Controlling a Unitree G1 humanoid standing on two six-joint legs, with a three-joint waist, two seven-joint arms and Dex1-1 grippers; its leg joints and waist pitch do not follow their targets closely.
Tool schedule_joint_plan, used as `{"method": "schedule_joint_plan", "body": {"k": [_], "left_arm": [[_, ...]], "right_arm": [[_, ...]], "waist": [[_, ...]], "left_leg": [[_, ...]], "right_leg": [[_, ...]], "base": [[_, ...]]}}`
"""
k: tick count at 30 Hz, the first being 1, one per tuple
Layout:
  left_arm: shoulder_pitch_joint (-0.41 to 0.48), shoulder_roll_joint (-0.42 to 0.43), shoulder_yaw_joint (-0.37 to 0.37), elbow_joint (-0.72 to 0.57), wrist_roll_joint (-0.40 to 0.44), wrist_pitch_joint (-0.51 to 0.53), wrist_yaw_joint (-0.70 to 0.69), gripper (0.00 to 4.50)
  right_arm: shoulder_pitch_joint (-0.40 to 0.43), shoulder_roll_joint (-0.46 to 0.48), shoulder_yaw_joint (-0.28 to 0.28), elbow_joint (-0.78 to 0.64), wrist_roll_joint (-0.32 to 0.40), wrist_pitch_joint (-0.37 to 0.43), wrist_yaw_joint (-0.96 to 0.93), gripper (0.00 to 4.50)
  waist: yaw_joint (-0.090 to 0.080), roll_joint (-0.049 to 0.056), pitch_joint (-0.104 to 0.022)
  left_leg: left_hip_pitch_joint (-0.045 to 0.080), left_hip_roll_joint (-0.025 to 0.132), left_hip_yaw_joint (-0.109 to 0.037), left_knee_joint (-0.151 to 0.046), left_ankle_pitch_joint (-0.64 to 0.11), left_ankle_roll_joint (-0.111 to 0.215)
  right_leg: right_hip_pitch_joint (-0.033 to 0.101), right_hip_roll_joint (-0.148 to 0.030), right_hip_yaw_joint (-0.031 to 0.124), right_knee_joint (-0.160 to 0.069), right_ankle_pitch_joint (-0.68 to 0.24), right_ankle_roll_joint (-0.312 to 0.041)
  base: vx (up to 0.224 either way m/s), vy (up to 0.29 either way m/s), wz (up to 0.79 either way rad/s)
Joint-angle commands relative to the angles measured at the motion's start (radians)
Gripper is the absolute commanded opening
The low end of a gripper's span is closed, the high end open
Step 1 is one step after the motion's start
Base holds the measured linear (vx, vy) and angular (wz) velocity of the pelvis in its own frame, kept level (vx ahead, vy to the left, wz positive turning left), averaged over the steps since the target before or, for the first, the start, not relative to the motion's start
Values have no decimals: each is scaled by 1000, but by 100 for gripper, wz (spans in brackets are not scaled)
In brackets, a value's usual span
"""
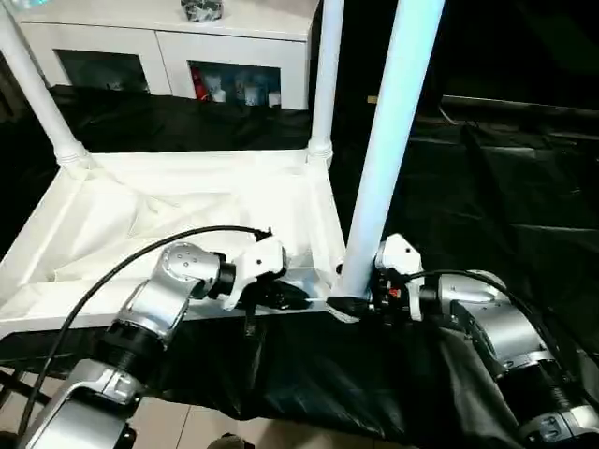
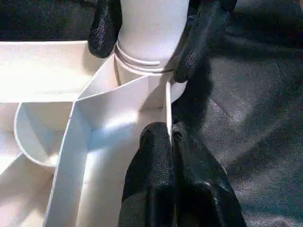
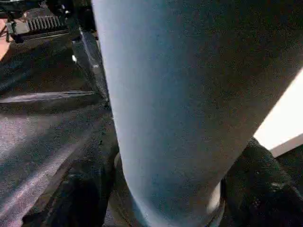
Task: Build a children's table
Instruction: Rotate leg to tighten
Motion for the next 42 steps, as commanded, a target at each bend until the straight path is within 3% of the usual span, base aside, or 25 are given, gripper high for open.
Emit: {"method": "schedule_joint_plan", "body": {"k": [1,5,10,13,16,19,24,28,30,33,35,39,42], "left_arm": [[-13,-9,1,-55,-28,-10,-9,0],[-17,-15,2,-43,-23,-11,1,0],[-55,-72,19,8,8,2,126,0],[-102,-135,30,68,39,34,263,0],[-125,-173,32,105,60,43,341,0],[-141,-212,40,131,70,57,410,0],[-160,-280,41,168,95,64,513,0],[-157,-286,36,173,95,46,517,0],[-153,-281,37,165,92,38,502,0],[-143,-268,32,146,85,28,467,0],[-129,-251,33,127,79,9,433,0],[-116,-231,31,110,67,-5,387,0],[-86,-185,17,77,42,-32,278,0]], "right_arm": [[16,7,58,-21,-10,0,34,275],[20,12,57,-26,-11,7,27,265],[32,59,31,-1,-22,11,-80,262],[5,164,-35,92,-44,36,-324,262],[-17,220,-68,139,-48,48,-442,262],[-42,274,-96,183,-58,53,-557,262],[-131,370,-142,307,-98,29,-768,262],[-152,385,-141,319,-78,-1,-738,262],[-150,385,-153,308,-56,10,-707,317],[-142,372,-151,293,-52,15,-668,341],[-139,346,-119,304,-84,-18,-628,367],[-126,314,-102,284,-83,-30,-567,367],[-94,233,-80,217,-58,-41,-410,367]], "waist": [[-4,-2,-69],[-6,1,-68],[-3,-1,-67],[-11,0,-64],[-14,2,-64],[-25,-1,-66],[-38,7,-69],[-41,8,-72],[-40,6,-74],[-39,5,-73],[-42,3,-71],[-46,3,-71],[-42,2,-72]], "left_leg": [[20,38,-5,-73,-262,37],[21,38,-6,-74,-277,32],[24,37,-8,-76,-300,17],[24,33,-9,-77,-321,-5],[26,32,-12,-77,-338,-12],[24,29,-13,-77,-338,-14],[19,28,-13,-77,-318,-17],[16,28,-11,-73,-289,9],[16,28,-10,-71,-268,22],[17,30,-9,-72,-268,32],[15,29,-9,-73,-280,29],[16,30,-8,-72,-272,34],[15,33,-7,-70,-259,54]], "right_leg": [[44,-52,41,-69,-253,-222],[43,-52,41,-72,-274,-217],[42,-53,41,-76,-311,-204],[37,-54,40,-82,-360,-191],[37,-55,39,-89,-396,-170],[38,-53,38,-88,-384,-170],[39,-52,38,-83,-328,-185],[46,-49,38,-77,-242,-203],[49,-49,38,-73,-203,-215],[50,-50,37,-72,-204,-226],[50,-50,37,-74,-232,-221],[50,-51,38,-74,-226,-226],[54,-51,38,-72,-195,-234]], "base": [[0,0,0],[0,0,0],[0,0,0],[0,0,0],[0,0,0],[0,0,0],[0,0,0],[0,0,0],[0,0,0],[0,0,0],[0,0,0],[0,0,0],[0,0,0]]}}
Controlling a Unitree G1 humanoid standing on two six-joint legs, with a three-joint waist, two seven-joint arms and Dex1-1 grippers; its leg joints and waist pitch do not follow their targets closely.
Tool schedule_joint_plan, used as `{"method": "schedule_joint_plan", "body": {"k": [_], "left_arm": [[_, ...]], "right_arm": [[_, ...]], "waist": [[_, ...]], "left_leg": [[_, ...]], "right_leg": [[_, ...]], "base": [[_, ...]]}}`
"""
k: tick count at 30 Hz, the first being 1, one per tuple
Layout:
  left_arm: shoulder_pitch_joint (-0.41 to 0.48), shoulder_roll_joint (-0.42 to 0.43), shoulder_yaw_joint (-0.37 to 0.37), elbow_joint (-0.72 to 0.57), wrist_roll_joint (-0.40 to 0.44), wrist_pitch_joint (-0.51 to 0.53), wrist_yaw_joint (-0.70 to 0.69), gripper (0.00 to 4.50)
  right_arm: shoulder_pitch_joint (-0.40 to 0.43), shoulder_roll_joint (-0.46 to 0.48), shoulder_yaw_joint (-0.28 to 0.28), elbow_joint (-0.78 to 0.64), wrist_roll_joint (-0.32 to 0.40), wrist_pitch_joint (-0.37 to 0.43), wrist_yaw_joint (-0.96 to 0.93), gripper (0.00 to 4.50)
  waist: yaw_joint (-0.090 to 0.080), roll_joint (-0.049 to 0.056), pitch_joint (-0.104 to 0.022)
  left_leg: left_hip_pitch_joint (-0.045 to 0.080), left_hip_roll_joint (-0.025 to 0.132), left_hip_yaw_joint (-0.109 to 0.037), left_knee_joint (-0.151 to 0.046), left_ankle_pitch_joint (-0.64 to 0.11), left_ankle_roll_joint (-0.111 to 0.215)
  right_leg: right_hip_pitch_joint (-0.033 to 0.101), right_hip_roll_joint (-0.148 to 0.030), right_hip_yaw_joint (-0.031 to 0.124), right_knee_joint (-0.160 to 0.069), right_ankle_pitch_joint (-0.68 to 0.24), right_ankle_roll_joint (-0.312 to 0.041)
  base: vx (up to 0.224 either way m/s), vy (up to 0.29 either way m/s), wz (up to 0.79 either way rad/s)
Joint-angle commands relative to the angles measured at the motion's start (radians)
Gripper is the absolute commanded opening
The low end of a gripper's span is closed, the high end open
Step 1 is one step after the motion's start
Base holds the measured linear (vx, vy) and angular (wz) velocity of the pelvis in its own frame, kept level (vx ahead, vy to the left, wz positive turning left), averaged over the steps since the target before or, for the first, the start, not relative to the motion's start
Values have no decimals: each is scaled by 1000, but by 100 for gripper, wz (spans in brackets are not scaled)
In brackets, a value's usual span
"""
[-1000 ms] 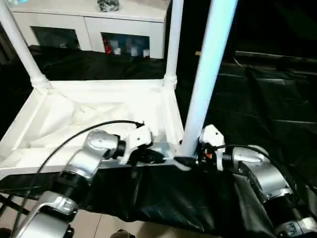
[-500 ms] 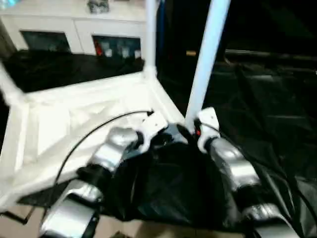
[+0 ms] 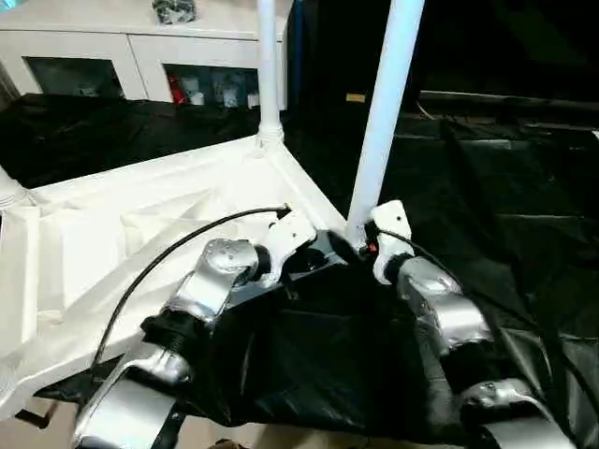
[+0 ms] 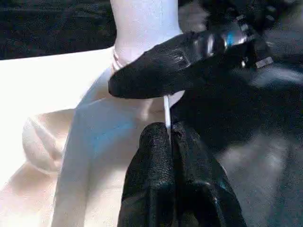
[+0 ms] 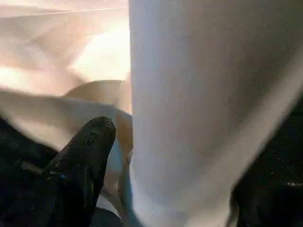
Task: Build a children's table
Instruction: Rotate leg to tighten
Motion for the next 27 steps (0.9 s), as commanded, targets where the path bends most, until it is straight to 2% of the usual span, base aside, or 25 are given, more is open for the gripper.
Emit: {"method": "schedule_joint_plan", "body": {"k": [1,7,10,12,15,17,20,22,25,27], "left_arm": [[-8,-15,-26,-64,-42,-53,-70,0],[16,42,-33,-94,-54,-66,-168,0],[26,80,-32,-105,-62,-73,-212,0],[30,93,-32,-113,-68,-71,-233,0],[34,109,-32,-123,-75,-69,-264,0],[40,127,-37,-142,-88,-58,-305,0],[44,132,-41,-152,-94,-52,-325,0],[48,139,-45,-166,-101,-43,-346,0],[51,144,-46,-177,-105,-36,-356,0],[53,148,-47,-181,-107,-34,-361,0]], "right_arm": [[16,5,67,-26,16,-1,108,367],[72,-85,105,-136,62,9,330,367],[105,-150,145,-191,78,20,444,367],[114,-168,155,-206,78,23,475,367],[124,-187,167,-225,82,38,515,335],[137,-211,187,-246,79,44,561,324],[140,-215,193,-252,77,45,570,293],[142,-221,201,-261,82,52,580,281],[144,-220,205,-267,80,56,585,249],[146,-219,206,-272,81,58,586,245]], "waist": [[4,1,-71],[15,-2,-68],[24,-2,-65],[26,-1,-64],[27,-3,-65],[28,1,-64],[29,1,-66],[31,7,-67],[32,7,-67],[32,6,-67]], "left_leg": [[15,35,-6,-68,-253,60],[19,38,-5,-70,-283,56],[23,39,-4,-71,-298,50],[21,40,-6,-73,-302,46],[20,40,-7,-74,-307,41],[20,40,-8,-75,-312,37],[20,39,-7,-74,-305,36],[20,40,-8,-74,-296,35],[20,40,-8,-75,-298,35],[21,40,-8,-74,-301,33]], "right_leg": [[52,-51,40,-66,-178,-241],[48,-51,41,-70,-229,-238],[45,-51,41,-74,-269,-226],[46,-53,42,-75,-284,-221],[45,-53,40,-74,-302,-216],[45,-53,41,-75,-304,-214],[45,-53,41,-73,-283,-223],[46,-53,41,-70,-263,-228],[47,-51,40,-68,-245,-234],[46,-51,40,-68,-242,-238]], "base": [[0,0,0],[0,0,0],[0,0,0],[0,0,0],[0,0,0],[0,0,0],[0,0,0],[0,0,0],[0,0,0],[0,0,0]]}}
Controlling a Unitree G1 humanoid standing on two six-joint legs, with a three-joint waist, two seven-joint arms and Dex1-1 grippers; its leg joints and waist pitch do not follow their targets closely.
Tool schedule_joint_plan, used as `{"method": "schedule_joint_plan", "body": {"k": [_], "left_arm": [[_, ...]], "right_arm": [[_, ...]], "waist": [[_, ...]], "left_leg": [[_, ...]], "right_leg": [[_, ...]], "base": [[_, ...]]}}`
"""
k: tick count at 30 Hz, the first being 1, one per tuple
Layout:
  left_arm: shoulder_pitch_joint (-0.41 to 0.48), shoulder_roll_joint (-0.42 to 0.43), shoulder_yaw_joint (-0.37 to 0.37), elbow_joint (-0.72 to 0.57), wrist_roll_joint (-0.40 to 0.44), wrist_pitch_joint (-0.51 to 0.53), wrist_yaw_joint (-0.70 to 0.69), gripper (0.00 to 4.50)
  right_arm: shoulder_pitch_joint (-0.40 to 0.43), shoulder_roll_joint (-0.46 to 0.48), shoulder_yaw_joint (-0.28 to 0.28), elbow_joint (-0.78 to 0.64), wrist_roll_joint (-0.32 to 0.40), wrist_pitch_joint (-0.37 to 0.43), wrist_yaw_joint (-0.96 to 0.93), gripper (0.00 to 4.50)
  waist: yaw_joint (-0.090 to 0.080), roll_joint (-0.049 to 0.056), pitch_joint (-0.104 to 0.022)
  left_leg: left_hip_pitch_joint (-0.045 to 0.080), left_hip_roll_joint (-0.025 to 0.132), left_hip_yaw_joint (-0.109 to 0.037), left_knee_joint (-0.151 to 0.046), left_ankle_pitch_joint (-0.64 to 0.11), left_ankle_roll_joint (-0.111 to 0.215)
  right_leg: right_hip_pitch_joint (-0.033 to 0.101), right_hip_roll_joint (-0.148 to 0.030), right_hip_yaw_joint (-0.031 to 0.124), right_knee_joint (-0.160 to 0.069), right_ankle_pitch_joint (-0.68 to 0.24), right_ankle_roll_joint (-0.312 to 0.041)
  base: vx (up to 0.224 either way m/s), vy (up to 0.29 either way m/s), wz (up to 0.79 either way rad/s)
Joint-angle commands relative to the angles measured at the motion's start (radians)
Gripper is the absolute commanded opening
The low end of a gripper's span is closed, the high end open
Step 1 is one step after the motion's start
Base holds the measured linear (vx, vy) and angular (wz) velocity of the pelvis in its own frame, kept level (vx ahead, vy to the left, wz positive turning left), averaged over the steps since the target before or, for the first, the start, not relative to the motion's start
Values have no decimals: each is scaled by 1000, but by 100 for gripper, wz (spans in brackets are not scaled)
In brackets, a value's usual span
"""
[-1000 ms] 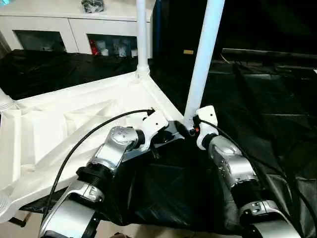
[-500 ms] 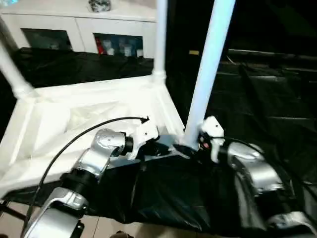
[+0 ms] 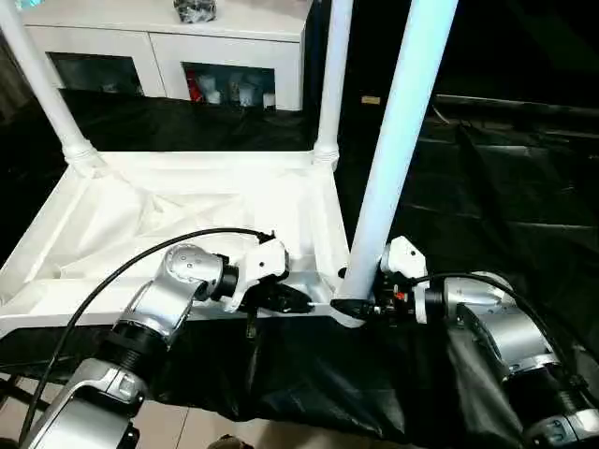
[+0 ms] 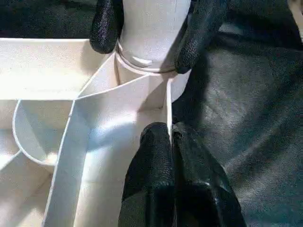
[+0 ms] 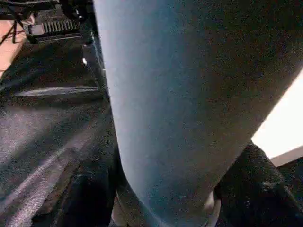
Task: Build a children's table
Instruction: Rotate leg to tighten
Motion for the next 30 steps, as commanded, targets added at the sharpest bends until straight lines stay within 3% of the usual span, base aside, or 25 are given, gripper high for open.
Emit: {"method": "schedule_joint_plan", "body": {"k": [1,2,3,4,10,13,14,15,18,19,20,22,25,29,30], "left_arm": [[-20,-11,4,-51,-32,-9,-2,0],[-20,-11,4,-51,-32,-9,-2,0],[-19,-11,3,-48,-32,-11,1,0],[-19,-13,4,-45,-31,-10,7,0],[-50,-72,33,2,-11,13,129,0],[-77,-108,42,43,20,17,229,0],[-98,-136,49,74,38,33,300,0],[-109,-151,53,90,46,43,337,0],[-137,-193,63,129,60,66,429,0],[-143,-202,66,138,63,70,449,0],[-151,-217,68,149,66,76,476,0],[-169,-250,73,173,75,88,530,0],[-192,-298,73,210,88,87,592,0],[-194,-304,61,215,95,58,570,0],[-192,-301,59,213,95,54,562,0]], "right_arm": [[17,9,73,-9,-2,16,42,241],[17,9,73,-9,-2,16,42,239],[24,11,72,-17,0,20,39,239],[30,12,72,-22,1,22,37,238],[41,64,35,4,-3,24,-67,203],[14,122,0,72,-34,25,-210,199],[-11,164,-23,124,-51,24,-310,198],[-23,185,-34,150,-59,23,-360,198],[-54,250,-65,199,-58,43,-480,197],[-60,264,-71,207,-55,49,-505,197],[-72,283,-78,225,-58,47,-545,197],[-101,327,-99,272,-67,49,-638,197],[-157,395,-135,357,-80,51,-774,197],[-182,420,-149,389,-81,33,-787,197],[-181,419,-149,387,-79,30,-778,232]], "waist": [[0,6,-67],[0,6,-67],[0,15,-67],[-1,5,-68],[3,3,-66],[2,2,-62],[-2,6,-59],[-6,3,-60],[-16,4,-58],[-18,2,-59],[-18,2,-60],[-19,11,-61],[-28,5,-62],[-34,3,-63],[-33,4,-63]], "left_leg": [[21,39,-8,-75,-306,32],[22,38,-8,-75,-309,31],[22,38,-9,-75,-310,28],[22,39,-8,-75,-310,28],[23,38,-9,-76,-316,25],[25,35,-11,-78,-350,6],[28,34,-13,-78,-372,-10],[32,31,-16,-77,-390,-23],[31,29,-19,-78,-411,-27],[27,29,-21,-80,-409,-20],[27,29,-20,-80,-408,-16],[29,29,-20,-79,-409,-16],[28,25,-19,-78,-412,-22],[23,26,-18,-78,-404,-4],[22,26,-18,-78,-399,-2]], "right_leg": [[45,-51,39,-70,-249,-237],[44,-51,39,-70,-256,-236],[44,-52,40,-70,-257,-236],[45,-50,40,-71,-248,-234],[43,-53,40,-73,-286,-226],[39,-56,38,-83,-382,-196],[33,-57,38,-87,-424,-184],[32,-57,35,-91,-463,-170],[29,-57,33,-98,-504,-150],[34,-58,32,-103,-511,-135],[33,-58,32,-103,-504,-135],[29,-54,33,-101,-475,-144],[29,-53,31,-100,-461,-153],[32,-54,32,-101,-451,-152],[33,-54,32,-100,-440,-153]], "base": [[0,0,0],[0,0,0],[0,0,0],[0,0,0],[0,0,0],[0,0,0],[0,0,0],[0,0,0],[0,0,0],[0,0,0],[0,0,0],[0,0,0],[0,0,0],[0,0,0],[0,0,0]]}}
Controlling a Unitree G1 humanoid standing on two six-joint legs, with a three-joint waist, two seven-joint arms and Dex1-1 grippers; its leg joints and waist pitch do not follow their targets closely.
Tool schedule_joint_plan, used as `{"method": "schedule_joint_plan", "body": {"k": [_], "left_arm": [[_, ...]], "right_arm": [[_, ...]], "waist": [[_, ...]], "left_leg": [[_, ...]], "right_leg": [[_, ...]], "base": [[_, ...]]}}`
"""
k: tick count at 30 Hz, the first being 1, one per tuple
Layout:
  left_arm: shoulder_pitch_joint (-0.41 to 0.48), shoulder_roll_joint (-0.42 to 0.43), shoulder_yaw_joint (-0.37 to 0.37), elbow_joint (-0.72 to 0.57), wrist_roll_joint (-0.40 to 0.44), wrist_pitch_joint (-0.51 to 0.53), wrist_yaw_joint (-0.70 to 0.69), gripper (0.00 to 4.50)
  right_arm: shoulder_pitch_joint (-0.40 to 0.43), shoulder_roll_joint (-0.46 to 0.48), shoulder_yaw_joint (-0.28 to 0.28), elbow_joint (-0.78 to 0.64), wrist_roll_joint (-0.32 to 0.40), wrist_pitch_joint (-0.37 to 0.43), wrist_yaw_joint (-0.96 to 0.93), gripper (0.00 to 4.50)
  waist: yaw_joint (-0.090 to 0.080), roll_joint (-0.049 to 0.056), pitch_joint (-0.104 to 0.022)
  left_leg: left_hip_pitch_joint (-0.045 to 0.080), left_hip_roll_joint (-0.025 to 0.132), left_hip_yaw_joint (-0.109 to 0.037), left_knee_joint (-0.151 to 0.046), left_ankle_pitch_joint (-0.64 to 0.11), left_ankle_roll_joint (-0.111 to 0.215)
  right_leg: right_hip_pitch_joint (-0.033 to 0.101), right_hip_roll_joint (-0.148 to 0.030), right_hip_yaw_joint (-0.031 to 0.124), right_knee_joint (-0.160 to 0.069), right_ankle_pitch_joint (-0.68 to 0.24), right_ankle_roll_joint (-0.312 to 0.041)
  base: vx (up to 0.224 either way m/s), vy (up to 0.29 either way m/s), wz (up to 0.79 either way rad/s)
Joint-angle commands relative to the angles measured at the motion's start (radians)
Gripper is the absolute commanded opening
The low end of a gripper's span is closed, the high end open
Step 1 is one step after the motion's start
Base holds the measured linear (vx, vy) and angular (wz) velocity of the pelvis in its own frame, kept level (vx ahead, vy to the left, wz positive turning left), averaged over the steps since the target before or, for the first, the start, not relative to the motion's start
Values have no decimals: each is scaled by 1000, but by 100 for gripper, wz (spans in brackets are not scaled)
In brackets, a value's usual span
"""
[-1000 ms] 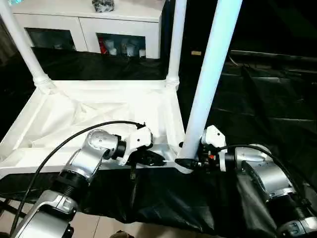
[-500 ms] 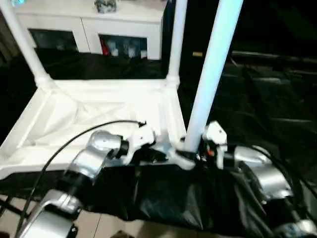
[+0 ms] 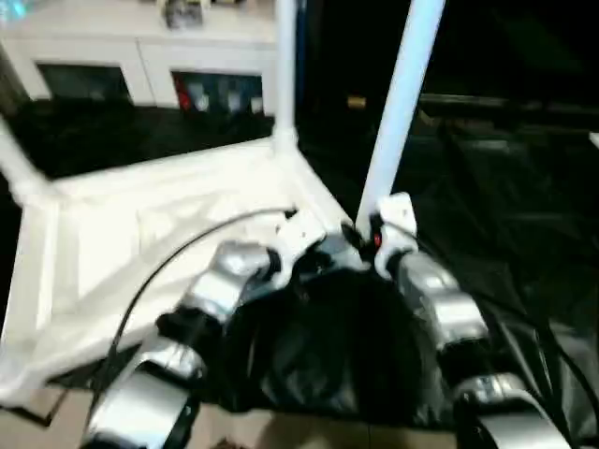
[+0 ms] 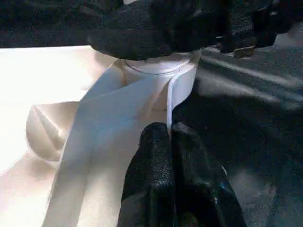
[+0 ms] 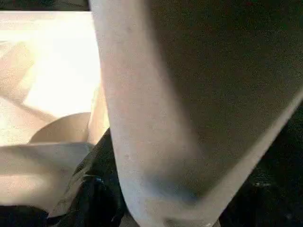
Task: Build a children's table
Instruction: Rotate leg to tighten
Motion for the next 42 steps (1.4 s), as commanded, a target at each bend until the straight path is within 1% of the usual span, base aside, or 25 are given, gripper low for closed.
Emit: {"method": "schedule_joint_plan", "body": {"k": [1,2,4,5,7,11,13,14,17,18,19,20,21,22,23,25,26,28,29,33,35,37,39,40,42], "left_arm": [[-40,-34,-7,-38,-13,-42,10,0],[-37,-30,-9,-43,-14,-45,3,0],[-22,-14,-17,-62,-21,-61,-34,0],[-4,10,-25,-87,-32,-74,-86,0],[9,29,-27,-102,-42,-82,-124,0],[25,57,-25,-113,-46,-115,-166,0],[40,85,-22,-125,-57,-132,-210,0],[49,100,-22,-137,-67,-136,-243,0],[73,139,-27,-174,-92,-146,-329,0],[83,161,-31,-192,-100,-156,-368,0],[90,176,-33,-207,-111,-155,-401,0],[94,183,-33,-214,-118,-153,-418,0],[97,190,-32,-226,-127,-149,-434,0],[99,195,-31,-234,-134,-146,-445,0],[100,199,-31,-240,-138,-143,-454,0],[103,206,-33,-247,-141,-143,-468,0],[104,209,-34,-249,-142,-143,-472,0],[108,214,-36,-256,-145,-139,-480,0],[110,216,-37,-260,-147,-136,-483,0],[120,224,-38,-274,-152,-132,-500,0],[122,225,-37,-275,-153,-131,-503,0],[122,226,-39,-273,-152,-129,-503,0],[125,227,-40,-277,-150,-124,-506,0],[129,229,-42,-281,-149,-116,-508,0],[137,231,-44,-291,-148,-104,-511,0]], "right_arm": [[27,80,74,39,26,31,92,252],[30,78,73,34,31,32,102,266],[43,68,71,12,52,37,146,275],[66,38,82,-36,66,46,219,300],[86,10,95,-71,73,53,280,311],[111,-48,109,-103,76,55,356,340],[135,-100,119,-142,83,63,417,355],[145,-121,124,-160,87,68,447,364],[172,-174,149,-208,80,72,533,385],[187,-205,171,-230,65,57,582,385],[195,-224,187,-241,52,41,612,402],[198,-232,193,-244,47,35,622,411],[203,-240,200,-251,50,28,644,411],[206,-248,206,-259,54,26,660,411],[207,-250,207,-265,59,26,667,379],[210,-256,211,-281,74,34,686,380],[211,-258,215,-286,79,36,695,373],[215,-266,224,-300,86,43,714,338],[218,-268,228,-304,87,43,720,332],[227,-276,242,-317,90,41,750,295],[228,-278,246,-320,90,41,759,286],[228,-280,247,-319,90,39,763,270],[228,-282,249,-319,90,41,768,260],[229,-283,250,-319,92,43,772,261],[230,-282,253,-315,91,43,776,257]], "waist": [[3,4,-64],[3,4,-64],[4,3,-65],[2,1,-66],[6,5,-68],[6,6,-72],[7,5,-71],[7,8,-72],[10,6,-71],[11,7,-69],[12,11,-67],[12,9,-66],[13,12,-64],[14,10,-63],[16,10,-62],[18,10,-62],[19,7,-63],[21,9,-63],[23,5,-65],[25,5,-68],[27,5,-68],[28,1,-67],[28,2,-67],[29,-1,-66],[29,0,-65]], "left_leg": [[17,29,-15,-81,-380,5],[17,29,-15,-81,-380,5],[12,30,-15,-82,-365,15],[10,32,-14,-82,-351,18],[12,32,-11,-79,-330,32],[11,34,-9,-75,-272,44],[12,35,-7,-74,-257,53],[13,36,-7,-73,-251,56],[13,36,-6,-74,-261,61],[12,38,-8,-76,-274,57],[14,39,-7,-78,-293,51],[17,39,-6,-78,-317,42],[17,38,-6,-79,-331,37],[20,39,-7,-81,-354,29],[21,40,-8,-82,-365,22],[21,40,-9,-83,-366,16],[21,40,-9,-83,-364,15],[21,40,-9,-83,-353,16],[19,40,-9,-82,-334,20],[16,41,-6,-79,-288,35],[18,41,-5,-77,-279,38],[17,40,-5,-77,-280,40],[17,40,-5,-77,-285,38],[17,40,-5,-77,-287,38],[17,40,-5,-78,-294,35]], "right_leg": [[33,-51,35,-92,-389,-169],[33,-51,35,-92,-389,-169],[40,-52,35,-86,-345,-182],[42,-51,35,-83,-324,-189],[42,-52,38,-80,-286,-200],[47,-51,37,-69,-199,-236],[50,-48,37,-67,-171,-243],[49,-48,38,-64,-155,-252],[51,-49,37,-65,-163,-255],[51,-48,36,-65,-180,-253],[48,-49,37,-68,-204,-249],[44,-49,38,-71,-231,-246],[44,-49,38,-72,-255,-242],[41,-50,38,-77,-292,-233],[39,-51,39,-79,-319,-225],[38,-51,40,-80,-331,-219],[38,-50,40,-79,-325,-217],[39,-50,41,-77,-306,-220],[41,-50,41,-73,-286,-222],[43,-50,40,-66,-220,-241],[43,-49,40,-64,-209,-247],[44,-50,40,-65,-218,-246],[43,-51,41,-67,-237,-241],[44,-51,40,-68,-248,-237],[43,-52,41,-69,-268,-232]], "base": [[0,0,0],[0,0,0],[0,0,0],[0,0,0],[0,0,0],[0,0,0],[0,0,0],[0,0,0],[0,0,0],[0,0,0],[0,0,0],[0,0,0],[0,0,0],[0,0,0],[0,0,0],[0,0,0],[0,0,0],[0,0,0],[0,0,0],[0,0,0],[0,0,0],[0,0,0],[0,0,0],[0,0,0],[0,0,0]]}}
